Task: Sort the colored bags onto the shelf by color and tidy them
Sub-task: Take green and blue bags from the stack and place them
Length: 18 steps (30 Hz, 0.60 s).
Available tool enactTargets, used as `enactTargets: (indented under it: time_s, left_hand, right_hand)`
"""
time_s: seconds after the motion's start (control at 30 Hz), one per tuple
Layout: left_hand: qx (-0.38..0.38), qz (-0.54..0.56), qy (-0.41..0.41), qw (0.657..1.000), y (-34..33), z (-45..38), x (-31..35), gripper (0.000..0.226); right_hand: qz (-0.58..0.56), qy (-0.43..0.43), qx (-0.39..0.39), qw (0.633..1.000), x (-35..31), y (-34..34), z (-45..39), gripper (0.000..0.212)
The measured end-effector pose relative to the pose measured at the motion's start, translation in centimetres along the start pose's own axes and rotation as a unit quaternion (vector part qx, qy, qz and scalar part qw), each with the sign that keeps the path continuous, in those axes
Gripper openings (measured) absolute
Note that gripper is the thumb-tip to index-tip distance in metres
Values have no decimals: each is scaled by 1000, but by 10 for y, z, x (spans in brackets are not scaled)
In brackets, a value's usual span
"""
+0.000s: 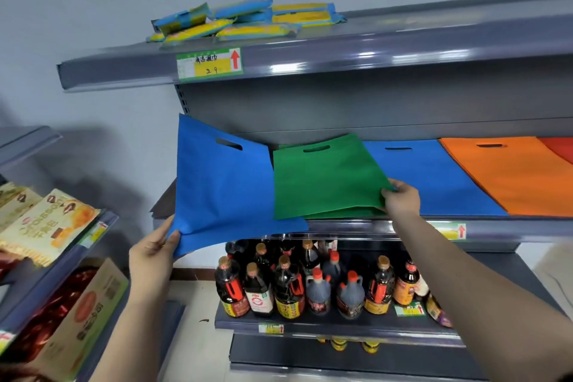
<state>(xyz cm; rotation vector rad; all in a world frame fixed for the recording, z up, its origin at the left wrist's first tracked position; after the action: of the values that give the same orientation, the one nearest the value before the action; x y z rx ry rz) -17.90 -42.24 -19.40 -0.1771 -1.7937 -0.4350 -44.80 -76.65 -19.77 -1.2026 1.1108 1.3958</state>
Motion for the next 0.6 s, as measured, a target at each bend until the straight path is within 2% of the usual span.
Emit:
enactTargets:
  time_s: [0.27, 0.43, 0.53, 0.6]
  left_hand:
    - [5, 43, 20, 999, 43, -25, -6, 36]
    - [-24, 89, 12, 996, 58, -29, 3, 37]
    - [-40, 125, 4, 991, 57, -30, 8, 38]
    - [-59, 128, -5, 990, 52, -32, 7, 39]
  right_hand:
    - [136, 25, 40, 990, -2, -14, -8, 42]
    - [191, 11, 51, 980, -7, -20, -5, 43]
    - [339, 81, 61, 935, -11, -31, 5, 51]
    - [340, 166, 74, 923, -22, -45, 22, 48]
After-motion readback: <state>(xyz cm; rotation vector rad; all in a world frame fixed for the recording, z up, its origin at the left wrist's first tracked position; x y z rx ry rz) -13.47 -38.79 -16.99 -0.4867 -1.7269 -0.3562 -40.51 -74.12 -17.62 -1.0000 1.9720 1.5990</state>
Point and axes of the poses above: each hand's wrist, its own z-axis away from the middle knuckle, its own y-axis out of the back of the hand, x = y × z, the point moved 4 cm from there along -z, towards the middle knuckle, and after that the axes turned 8 degrees about -z, right-handed, at the moved point
